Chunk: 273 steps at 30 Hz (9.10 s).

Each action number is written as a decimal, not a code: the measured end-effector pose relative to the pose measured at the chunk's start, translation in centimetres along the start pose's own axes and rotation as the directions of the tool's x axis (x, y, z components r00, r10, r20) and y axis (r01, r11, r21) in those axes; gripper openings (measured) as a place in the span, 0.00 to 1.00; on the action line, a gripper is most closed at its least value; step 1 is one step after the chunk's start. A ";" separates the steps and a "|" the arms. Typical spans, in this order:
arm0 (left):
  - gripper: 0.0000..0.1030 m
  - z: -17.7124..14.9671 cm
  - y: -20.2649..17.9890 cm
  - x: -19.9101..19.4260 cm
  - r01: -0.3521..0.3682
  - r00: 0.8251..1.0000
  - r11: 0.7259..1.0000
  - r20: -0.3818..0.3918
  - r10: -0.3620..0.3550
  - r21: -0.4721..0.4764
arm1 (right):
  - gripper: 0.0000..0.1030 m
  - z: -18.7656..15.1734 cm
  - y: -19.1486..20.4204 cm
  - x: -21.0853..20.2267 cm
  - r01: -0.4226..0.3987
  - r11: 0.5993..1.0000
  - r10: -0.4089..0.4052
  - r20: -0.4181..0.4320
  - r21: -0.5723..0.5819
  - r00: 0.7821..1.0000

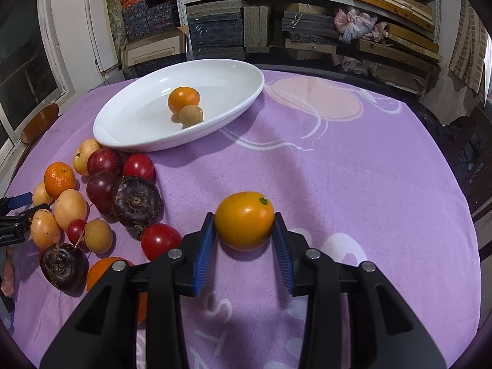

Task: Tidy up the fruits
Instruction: 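Grasp the pale tan pear with the left tool while the right tool lifts the citrus, then lower both fruits into the white plate and open both tools, then move the right tool to the red cherry tomato and close on it, then grasp the mandarin orange with the left tool while the right tool holds the tomato, then carry the mandarin and tomato over the white plate and open both tools, then grasp a mandarin with the right tool while the left tool approaches the tan pear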

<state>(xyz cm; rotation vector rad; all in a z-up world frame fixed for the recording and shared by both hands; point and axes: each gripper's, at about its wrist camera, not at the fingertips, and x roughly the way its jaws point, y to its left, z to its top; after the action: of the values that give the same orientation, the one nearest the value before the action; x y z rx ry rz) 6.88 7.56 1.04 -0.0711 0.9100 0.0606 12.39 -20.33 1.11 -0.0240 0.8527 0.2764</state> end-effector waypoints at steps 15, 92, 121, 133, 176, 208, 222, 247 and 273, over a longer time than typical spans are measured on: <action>0.43 -0.2 -0.3 -1.3 0.062 0.994 0.998 0.083 -0.064 0.018 | 0.36 -0.3 0.0 -0.3 -0.012 1.000 0.012 0.013 0.000 1.000; 0.97 -0.3 -0.2 -2.4 -0.061 0.991 0.997 0.120 0.054 0.054 | 0.53 -1.1 1.3 -1.1 0.019 0.985 -0.018 0.004 -0.173 1.000; 0.97 3.2 -3.9 1.2 0.033 0.998 0.997 0.055 -0.037 0.072 | 0.28 -1.0 0.8 -0.1 -0.046 0.990 0.040 -0.045 -0.132 0.998; 0.70 3.1 -0.2 2.0 0.076 0.997 0.996 0.021 -0.075 -0.041 | 0.28 -1.0 0.8 -0.1 -0.047 0.990 0.041 -0.044 -0.133 0.998; 0.47 0.5 -1.2 -1.2 0.121 0.990 0.990 0.061 -0.125 0.076 | 0.29 -0.9 0.9 0.1 -0.056 0.990 0.051 -0.044 -0.126 0.998; 0.47 20.2 -7.8 10.0 0.076 0.996 0.996 0.039 -0.078 0.054 | 0.27 12.3 11.2 5.1 -0.150 0.936 0.158 0.000 -0.319 0.987; 0.74 19.1 -4.2 7.0 0.099 0.992 0.995 0.074 -0.098 -0.013 | 0.55 11.9 10.0 2.8 -0.125 0.948 0.145 0.047 -0.292 0.988; 0.95 -1.4 -7.9 -3.8 0.028 0.989 0.974 0.137 -0.060 0.225 | 0.94 -1.0 -1.7 -5.1 -0.104 0.992 0.088 0.207 0.065 0.974; 0.97 -0.6 -2.1 -0.1 -0.106 0.994 0.985 0.021 0.105 0.137 | 0.94 -3.4 6.0 -3.4 -0.084 0.962 0.095 0.027 -0.260 0.995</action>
<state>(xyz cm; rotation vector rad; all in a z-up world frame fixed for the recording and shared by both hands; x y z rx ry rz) 6.52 5.44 0.79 0.1061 0.9021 0.0964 6.28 -15.81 1.95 -0.2238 0.7747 0.4713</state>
